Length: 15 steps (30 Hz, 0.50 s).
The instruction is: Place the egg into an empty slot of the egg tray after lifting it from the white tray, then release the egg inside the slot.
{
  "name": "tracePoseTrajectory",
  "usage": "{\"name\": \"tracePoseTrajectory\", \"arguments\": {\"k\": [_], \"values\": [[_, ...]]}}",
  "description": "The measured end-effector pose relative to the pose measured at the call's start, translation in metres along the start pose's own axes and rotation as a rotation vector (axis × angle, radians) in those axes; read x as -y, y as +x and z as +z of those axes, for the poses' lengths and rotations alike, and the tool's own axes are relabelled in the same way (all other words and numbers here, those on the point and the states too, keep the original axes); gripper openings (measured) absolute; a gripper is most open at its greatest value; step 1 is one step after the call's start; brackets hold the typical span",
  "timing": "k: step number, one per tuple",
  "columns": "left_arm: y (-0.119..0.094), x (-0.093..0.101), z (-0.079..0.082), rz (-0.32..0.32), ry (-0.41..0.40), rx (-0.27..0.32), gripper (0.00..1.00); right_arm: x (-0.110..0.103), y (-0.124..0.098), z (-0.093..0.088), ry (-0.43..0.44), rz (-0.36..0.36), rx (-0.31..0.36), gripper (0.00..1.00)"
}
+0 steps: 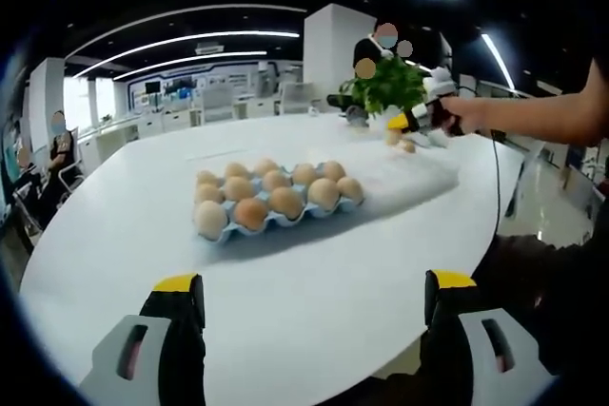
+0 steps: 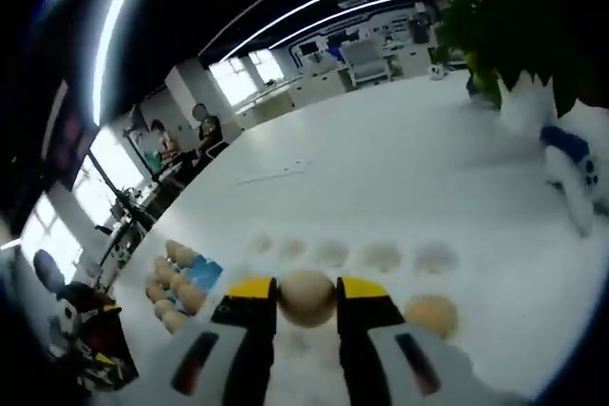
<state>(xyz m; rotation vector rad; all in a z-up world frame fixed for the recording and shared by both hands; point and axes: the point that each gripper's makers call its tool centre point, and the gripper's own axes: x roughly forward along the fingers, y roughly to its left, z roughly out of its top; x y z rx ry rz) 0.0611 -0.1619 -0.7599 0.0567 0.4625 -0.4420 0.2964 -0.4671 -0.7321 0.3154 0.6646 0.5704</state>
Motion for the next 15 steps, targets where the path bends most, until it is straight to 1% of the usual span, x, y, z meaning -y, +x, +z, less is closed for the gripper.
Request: {"name": "tracePoseTrajectory", "arguments": {"k": [5, 8, 11, 12, 14, 15], "values": [[-0.002, -0.003, 0.002, 0.008, -0.004, 0.008, 0.98, -0.025, 0.021, -0.001, 0.035, 0.06, -0.013, 0.24], [-0.004, -0.004, 0.003, 0.01, -0.005, 0.014, 0.98, -0.046, 0.034, -0.002, 0.051, 0.103, -0.017, 0.24], [-0.005, -0.004, 0.002, 0.007, -0.004, 0.012, 0.98, -0.061, 0.046, -0.003, 0.066, 0.137, -0.024, 0.25], [-0.005, -0.004, 0.002, 0.008, -0.003, 0.01, 0.98, -0.073, 0.054, -0.005, 0.067, 0.161, -0.035, 0.25], [-0.006, -0.004, 0.002, 0.01, -0.003, 0.01, 0.98, -0.081, 0.06, -0.007, 0.078, 0.173, -0.044, 0.25], [-0.006, -0.004, 0.002, 0.012, -0.005, 0.012, 0.98, -0.09, 0.066, -0.008, 0.079, 0.19, -0.05, 0.25]]}}
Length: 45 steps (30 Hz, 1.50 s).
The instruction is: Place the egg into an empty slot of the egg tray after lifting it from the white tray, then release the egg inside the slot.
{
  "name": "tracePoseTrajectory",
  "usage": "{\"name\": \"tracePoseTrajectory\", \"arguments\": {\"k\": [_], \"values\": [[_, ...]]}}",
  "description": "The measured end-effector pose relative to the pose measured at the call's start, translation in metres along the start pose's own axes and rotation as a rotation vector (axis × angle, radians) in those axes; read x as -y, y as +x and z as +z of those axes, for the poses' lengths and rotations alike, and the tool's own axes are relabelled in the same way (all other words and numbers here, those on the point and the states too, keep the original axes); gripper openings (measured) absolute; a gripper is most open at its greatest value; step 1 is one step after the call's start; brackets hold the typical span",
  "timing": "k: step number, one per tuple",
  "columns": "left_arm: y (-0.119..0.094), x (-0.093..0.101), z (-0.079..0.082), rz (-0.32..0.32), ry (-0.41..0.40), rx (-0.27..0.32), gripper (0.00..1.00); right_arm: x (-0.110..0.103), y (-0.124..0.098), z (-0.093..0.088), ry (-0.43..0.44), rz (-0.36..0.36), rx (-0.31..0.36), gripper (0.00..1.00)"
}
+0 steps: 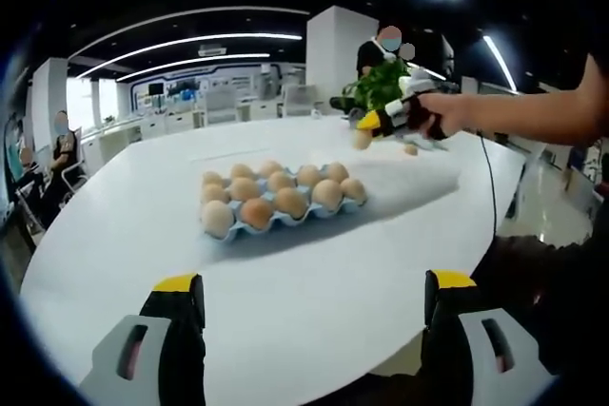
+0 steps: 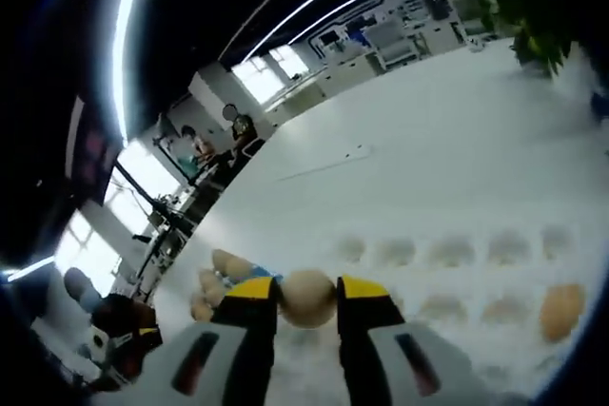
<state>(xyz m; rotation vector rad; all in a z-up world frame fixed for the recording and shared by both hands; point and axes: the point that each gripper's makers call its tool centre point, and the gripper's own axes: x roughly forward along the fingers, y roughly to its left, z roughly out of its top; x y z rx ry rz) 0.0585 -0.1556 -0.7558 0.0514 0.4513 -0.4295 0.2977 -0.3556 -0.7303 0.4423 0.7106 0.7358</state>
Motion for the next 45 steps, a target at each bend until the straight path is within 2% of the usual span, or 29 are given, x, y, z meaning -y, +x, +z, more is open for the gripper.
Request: {"name": "tracePoseTrajectory", "arguments": {"k": [7, 11, 14, 17, 24, 29, 31, 36, 40, 41, 43, 45], "values": [[-0.007, -0.002, -0.003, 0.015, -0.011, 0.004, 0.98, -0.026, 0.039, -0.007, 0.059, 0.066, -0.031, 0.25], [-0.011, -0.004, -0.006, 0.021, -0.013, 0.002, 0.98, -0.042, 0.054, -0.012, 0.047, 0.081, -0.044, 0.25], [-0.014, -0.006, -0.009, 0.026, -0.014, 0.002, 0.98, -0.058, 0.066, -0.024, 0.019, 0.086, -0.065, 0.25], [-0.016, -0.008, -0.01, 0.034, -0.02, 0.003, 0.98, -0.059, 0.074, -0.033, 0.008, 0.061, -0.099, 0.25], [-0.019, -0.01, -0.012, 0.041, -0.022, 0.002, 0.97, -0.058, 0.092, -0.044, -0.101, 0.017, -0.156, 0.25], [-0.023, -0.012, -0.015, 0.048, -0.029, 0.005, 0.97, -0.05, 0.097, -0.051, -0.233, -0.044, -0.195, 0.25], [-0.023, -0.012, -0.016, 0.049, -0.03, 0.004, 0.97, -0.052, 0.099, -0.053, -0.263, -0.04, -0.197, 0.25], [-0.022, -0.011, -0.017, 0.047, -0.029, 0.002, 0.97, -0.052, 0.103, -0.059, -0.403, -0.057, -0.228, 0.25], [-0.022, -0.01, -0.018, 0.046, -0.024, 0.001, 0.97, -0.051, 0.103, -0.06, -0.442, -0.055, -0.242, 0.24], [-0.023, -0.01, -0.019, 0.046, -0.024, 0.002, 0.97, -0.053, 0.102, -0.061, -0.454, -0.04, -0.242, 0.23], [-0.026, -0.009, -0.022, 0.047, -0.024, 0.003, 0.97, -0.063, 0.1, -0.048, -0.459, 0.005, -0.162, 0.19], [-0.027, -0.009, -0.023, 0.05, -0.026, 0.003, 0.97, -0.065, 0.091, -0.035, -0.467, -0.02, -0.111, 0.19]]}}
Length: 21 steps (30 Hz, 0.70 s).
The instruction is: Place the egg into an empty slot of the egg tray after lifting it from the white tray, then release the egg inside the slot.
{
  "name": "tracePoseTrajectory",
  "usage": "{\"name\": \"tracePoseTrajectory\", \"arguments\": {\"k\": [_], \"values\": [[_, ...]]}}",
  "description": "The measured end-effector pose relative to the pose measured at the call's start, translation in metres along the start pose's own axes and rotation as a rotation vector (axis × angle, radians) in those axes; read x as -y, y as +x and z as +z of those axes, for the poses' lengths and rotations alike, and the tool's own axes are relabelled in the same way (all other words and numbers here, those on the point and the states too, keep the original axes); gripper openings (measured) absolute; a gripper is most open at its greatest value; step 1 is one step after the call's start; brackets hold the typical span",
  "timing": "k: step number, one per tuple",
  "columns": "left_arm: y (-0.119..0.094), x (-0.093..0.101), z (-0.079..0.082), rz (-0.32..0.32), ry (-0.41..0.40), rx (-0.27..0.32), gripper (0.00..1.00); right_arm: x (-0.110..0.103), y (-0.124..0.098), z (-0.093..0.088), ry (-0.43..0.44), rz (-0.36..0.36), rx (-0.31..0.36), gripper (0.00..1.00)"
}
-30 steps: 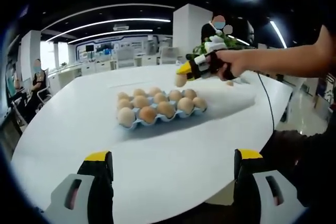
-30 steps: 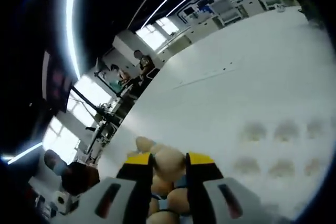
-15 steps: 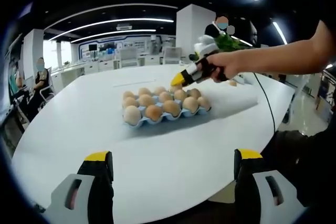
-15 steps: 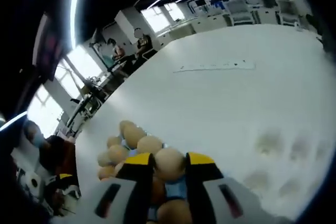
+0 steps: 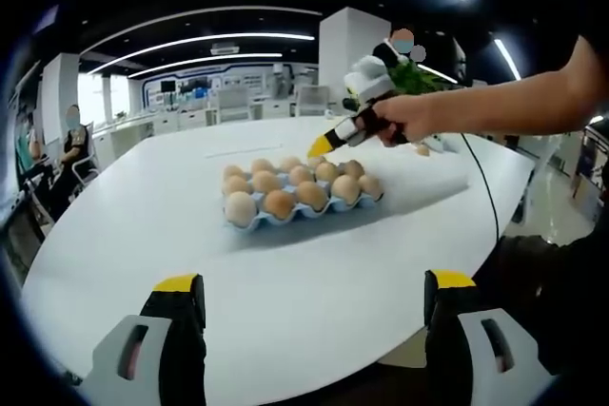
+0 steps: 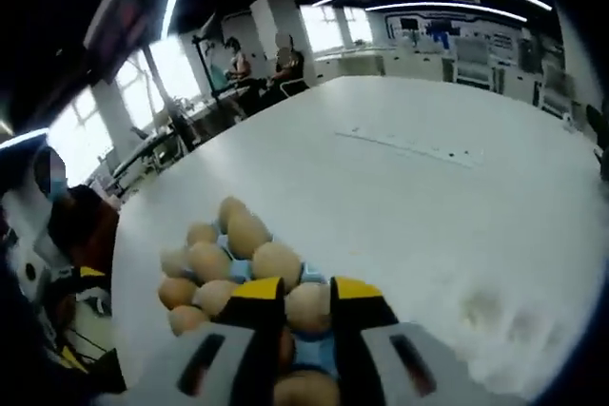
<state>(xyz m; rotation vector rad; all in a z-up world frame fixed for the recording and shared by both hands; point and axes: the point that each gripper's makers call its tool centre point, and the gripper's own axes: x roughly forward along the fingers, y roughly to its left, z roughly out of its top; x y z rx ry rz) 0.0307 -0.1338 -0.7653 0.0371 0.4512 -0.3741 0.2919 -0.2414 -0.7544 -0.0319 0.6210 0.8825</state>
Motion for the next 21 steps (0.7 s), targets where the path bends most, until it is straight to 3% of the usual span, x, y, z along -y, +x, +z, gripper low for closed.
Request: {"name": "tracePoseTrajectory", "arguments": {"k": [3, 10, 13, 17, 21], "values": [[-0.002, 0.002, -0.003, 0.0, -0.004, -0.001, 0.97, -0.004, -0.01, 0.006, -0.01, 0.018, 0.029, 0.19], [-0.001, 0.01, -0.004, -0.012, 0.003, 0.0, 0.97, -0.01, -0.022, -0.009, -0.043, 0.058, 0.038, 0.19], [0.005, 0.018, -0.005, -0.028, 0.006, -0.008, 0.97, -0.006, -0.044, -0.012, -0.098, 0.07, 0.071, 0.19], [0.011, 0.026, 0.0, -0.053, 0.022, -0.005, 0.98, 0.003, -0.073, -0.007, -0.074, 0.088, 0.149, 0.19], [0.016, 0.029, 0.004, -0.066, 0.021, 0.002, 0.98, 0.016, -0.102, -0.011, -0.099, 0.06, 0.175, 0.2]]}}
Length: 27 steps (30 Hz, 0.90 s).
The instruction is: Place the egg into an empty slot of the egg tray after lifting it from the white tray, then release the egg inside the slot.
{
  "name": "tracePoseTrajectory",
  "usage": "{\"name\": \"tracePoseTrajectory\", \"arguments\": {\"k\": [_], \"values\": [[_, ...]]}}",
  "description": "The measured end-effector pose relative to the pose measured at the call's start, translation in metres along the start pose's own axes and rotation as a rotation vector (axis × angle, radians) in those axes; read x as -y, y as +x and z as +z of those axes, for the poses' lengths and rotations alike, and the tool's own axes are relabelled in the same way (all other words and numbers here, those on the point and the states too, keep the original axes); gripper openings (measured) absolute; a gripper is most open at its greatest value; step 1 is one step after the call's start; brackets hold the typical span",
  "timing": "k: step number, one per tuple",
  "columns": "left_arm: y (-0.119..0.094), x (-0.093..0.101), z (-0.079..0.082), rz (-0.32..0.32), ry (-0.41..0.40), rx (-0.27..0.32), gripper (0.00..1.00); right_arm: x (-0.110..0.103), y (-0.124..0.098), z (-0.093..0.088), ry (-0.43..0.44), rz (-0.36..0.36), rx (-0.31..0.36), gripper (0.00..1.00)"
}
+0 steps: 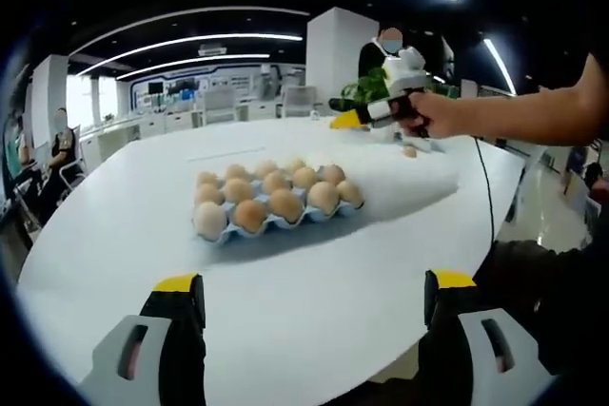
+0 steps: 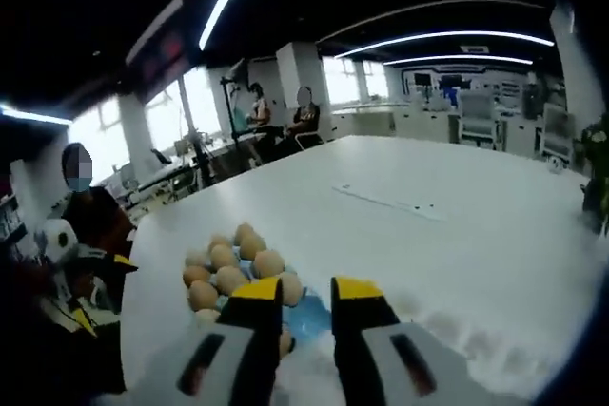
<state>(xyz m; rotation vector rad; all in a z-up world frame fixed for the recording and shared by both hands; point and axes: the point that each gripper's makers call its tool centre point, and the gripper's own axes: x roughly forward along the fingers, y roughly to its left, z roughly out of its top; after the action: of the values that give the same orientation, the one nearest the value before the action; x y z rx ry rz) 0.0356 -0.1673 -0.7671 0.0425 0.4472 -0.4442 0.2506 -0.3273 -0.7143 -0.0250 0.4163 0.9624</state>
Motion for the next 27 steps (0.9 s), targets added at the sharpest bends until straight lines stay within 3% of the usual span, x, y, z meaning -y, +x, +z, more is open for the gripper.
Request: {"name": "tracePoseTrajectory", "arguments": {"k": [5, 11, 18, 20, 27], "values": [[0.002, 0.002, 0.002, -0.014, 0.022, -0.003, 0.98, 0.018, -0.031, -0.014, -0.026, -0.084, 0.001, 0.2], [0.0, -0.005, 0.005, -0.006, 0.013, -0.002, 0.98, 0.054, -0.08, -0.047, -0.023, -0.222, -0.016, 0.21], [0.003, 0.001, 0.003, -0.037, 0.032, -0.015, 0.98, 0.107, -0.132, -0.075, 0.063, -0.389, -0.042, 0.21], [0.006, 0.003, 0.003, -0.044, 0.031, -0.017, 0.98, 0.12, -0.142, -0.077, 0.069, -0.428, -0.047, 0.21], [0.014, 0.011, 0.007, -0.073, 0.041, -0.024, 0.98, 0.135, -0.155, -0.081, 0.069, -0.477, -0.076, 0.21]]}}
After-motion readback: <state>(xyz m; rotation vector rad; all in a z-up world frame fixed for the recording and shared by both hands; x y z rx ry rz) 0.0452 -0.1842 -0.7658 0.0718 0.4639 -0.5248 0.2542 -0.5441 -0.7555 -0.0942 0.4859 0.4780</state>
